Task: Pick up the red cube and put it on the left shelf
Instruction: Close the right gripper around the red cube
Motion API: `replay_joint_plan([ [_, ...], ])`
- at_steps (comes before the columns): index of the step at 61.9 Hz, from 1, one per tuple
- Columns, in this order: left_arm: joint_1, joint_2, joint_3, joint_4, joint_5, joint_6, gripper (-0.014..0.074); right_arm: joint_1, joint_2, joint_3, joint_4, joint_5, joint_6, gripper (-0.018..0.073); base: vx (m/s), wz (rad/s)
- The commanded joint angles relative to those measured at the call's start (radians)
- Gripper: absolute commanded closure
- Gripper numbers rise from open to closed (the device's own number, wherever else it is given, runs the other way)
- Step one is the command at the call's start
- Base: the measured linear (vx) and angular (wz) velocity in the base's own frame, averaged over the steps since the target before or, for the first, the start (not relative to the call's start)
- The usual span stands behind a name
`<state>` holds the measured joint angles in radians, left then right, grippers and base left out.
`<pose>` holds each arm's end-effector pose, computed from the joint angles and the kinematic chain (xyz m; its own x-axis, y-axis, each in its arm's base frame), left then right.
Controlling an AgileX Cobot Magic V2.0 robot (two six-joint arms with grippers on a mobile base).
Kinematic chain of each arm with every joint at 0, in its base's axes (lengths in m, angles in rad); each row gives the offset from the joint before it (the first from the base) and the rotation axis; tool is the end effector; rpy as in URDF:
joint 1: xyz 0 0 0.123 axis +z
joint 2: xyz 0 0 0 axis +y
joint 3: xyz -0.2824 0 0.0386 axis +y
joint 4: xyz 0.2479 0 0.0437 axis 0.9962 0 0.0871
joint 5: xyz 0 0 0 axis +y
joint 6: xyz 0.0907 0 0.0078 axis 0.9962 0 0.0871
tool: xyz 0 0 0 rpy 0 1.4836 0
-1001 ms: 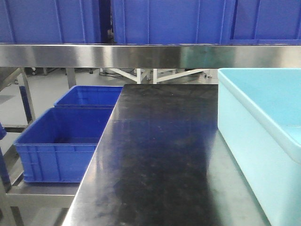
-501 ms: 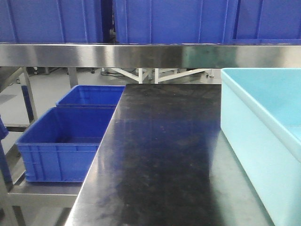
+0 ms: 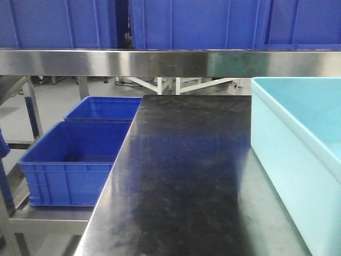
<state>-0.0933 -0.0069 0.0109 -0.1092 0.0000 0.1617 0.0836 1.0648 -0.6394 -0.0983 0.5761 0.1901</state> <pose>0.0559 -0.0052 0.2098 0.0875 0.0445 -0.9952 0.0887 0.9947 0.0523 0.1960 0.0115 0.2543 -0.7889 0.0415 -0.6131 0.0341 0.9991 0.0237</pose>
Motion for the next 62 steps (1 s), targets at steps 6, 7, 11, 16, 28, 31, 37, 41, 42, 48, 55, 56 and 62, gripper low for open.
replay_joint_plan([
  [6, 0.002, 0.006, 0.022, -0.009, -0.084, -0.002, 0.0491, -0.004, 0.027, -0.029, -0.008, -0.042, 0.000, -0.0010, 0.00, 0.00],
  [7, 0.002, 0.006, 0.022, -0.009, -0.084, -0.002, 0.0491, -0.004, 0.031, -0.029, -0.008, -0.042, 0.000, -0.0010, 0.00, 0.00],
  [11, 0.002, 0.006, 0.022, -0.009, -0.084, -0.002, 0.0491, -0.004, 0.043, -0.029, -0.009, -0.042, 0.000, -0.0010, 0.00, 0.00],
  [16, 0.002, 0.006, 0.022, -0.009, -0.084, -0.002, 0.0491, -0.004, 0.054, -0.029, -0.013, -0.042, 0.000, -0.0010, 0.00, 0.00],
  [28, 0.002, 0.006, 0.022, -0.009, -0.084, -0.002, 0.0491, -0.004, 0.066, -0.029, -0.053, -0.040, 0.000, -0.0010, 0.00, 0.00],
  [31, 0.002, 0.006, 0.022, -0.009, -0.084, -0.002, 0.0491, -0.004, 0.067, -0.029, -0.063, -0.040, 0.000, -0.0010, 0.00, 0.00],
  [37, 0.002, 0.006, 0.022, -0.009, -0.084, -0.002, 0.0491, -0.004, 0.067, -0.029, -0.076, -0.040, 0.000, -0.0010, 0.00, 0.00],
  [41, 0.002, 0.006, 0.022, -0.009, -0.084, -0.002, 0.0491, -0.004, 0.067, -0.029, -0.076, -0.040, 0.000, -0.0010, 0.00, 0.00],
  [42, 0.002, 0.006, 0.022, -0.009, -0.084, -0.002, 0.0491, -0.004, 0.067, -0.029, -0.076, -0.040, 0.000, -0.0010, 0.00, 0.00],
  [48, 0.002, 0.006, 0.022, -0.009, -0.084, -0.002, 0.0491, -0.004, 0.069, -0.029, -0.076, -0.040, 0.000, -0.0010, 0.00, 0.00],
  [55, 0.002, 0.006, 0.022, -0.009, -0.084, -0.002, 0.0491, -0.004, 0.072, -0.029, -0.076, -0.040, 0.000, -0.0010, 0.00, 0.00],
  [56, 0.002, 0.006, 0.022, -0.009, -0.084, -0.002, 0.0491, -0.004, 0.072, -0.029, -0.076, -0.041, 0.000, -0.0010, 0.00, 0.00],
  [62, 0.002, 0.006, 0.022, -0.009, -0.084, -0.002, 0.0491, -0.009, 0.072, -0.029, -0.077, -0.041, 0.000, -0.0010, 0.00, 0.00],
])
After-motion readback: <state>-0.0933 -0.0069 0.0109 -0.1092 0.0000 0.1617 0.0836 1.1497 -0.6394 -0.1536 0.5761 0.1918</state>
